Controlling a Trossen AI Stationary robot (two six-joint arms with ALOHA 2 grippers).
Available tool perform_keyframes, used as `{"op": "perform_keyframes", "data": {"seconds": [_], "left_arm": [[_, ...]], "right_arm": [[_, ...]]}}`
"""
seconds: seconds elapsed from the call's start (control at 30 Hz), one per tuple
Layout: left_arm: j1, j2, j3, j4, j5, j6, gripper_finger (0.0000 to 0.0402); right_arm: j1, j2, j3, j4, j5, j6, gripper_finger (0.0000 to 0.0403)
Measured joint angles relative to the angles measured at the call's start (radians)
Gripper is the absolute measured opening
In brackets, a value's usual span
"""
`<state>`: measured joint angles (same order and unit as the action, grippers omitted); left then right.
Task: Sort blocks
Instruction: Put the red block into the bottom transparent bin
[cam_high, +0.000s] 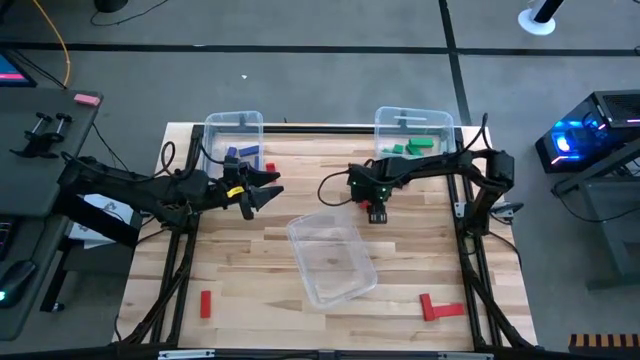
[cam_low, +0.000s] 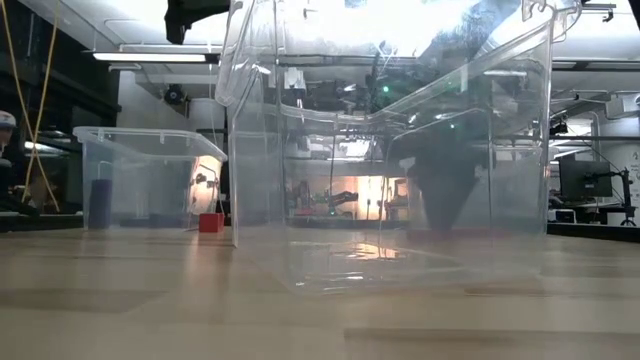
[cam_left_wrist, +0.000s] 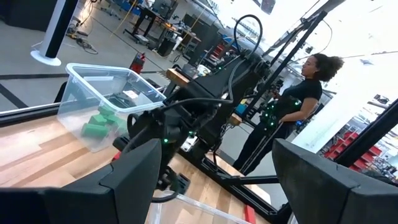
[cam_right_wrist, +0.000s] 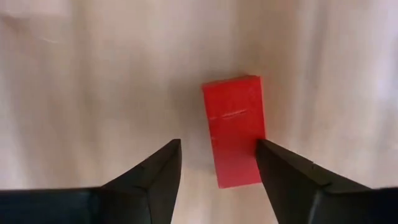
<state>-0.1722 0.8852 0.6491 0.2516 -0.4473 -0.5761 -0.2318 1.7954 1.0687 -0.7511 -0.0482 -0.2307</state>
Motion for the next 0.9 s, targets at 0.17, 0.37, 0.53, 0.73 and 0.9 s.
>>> {"op": "perform_keyframes", "data": {"seconds": [0.17,0.37,0.53,0.73,0.9], "left_arm": [[0.000,0.000,0.000,0.000,0.000,-0.007,0.0294],[0.000,0.000,0.000,0.000,0.000,0.001,0.0294],[0.000,0.000,0.000,0.000,0.000,0.002,0.0294],[0.000,0.000,0.000,0.000,0.000,0.004,0.0294],[0.000,0.000,0.000,-0.002,0.001,0.004,0.0294]], "right_arm": [[0.031,0.001,0.000,-0.011,-0.063,0.054,0.0180],[0.091,0.002,-0.002,-0.013,-0.015,0.073,0.0173],[0.120,0.003,0.004,-0.003,0.033,0.099,0.0174],[0.137,0.011,0.075,-0.093,0.040,0.094,0.0178],[0.137,0.008,0.112,-0.110,0.048,0.062,0.0211]]}}
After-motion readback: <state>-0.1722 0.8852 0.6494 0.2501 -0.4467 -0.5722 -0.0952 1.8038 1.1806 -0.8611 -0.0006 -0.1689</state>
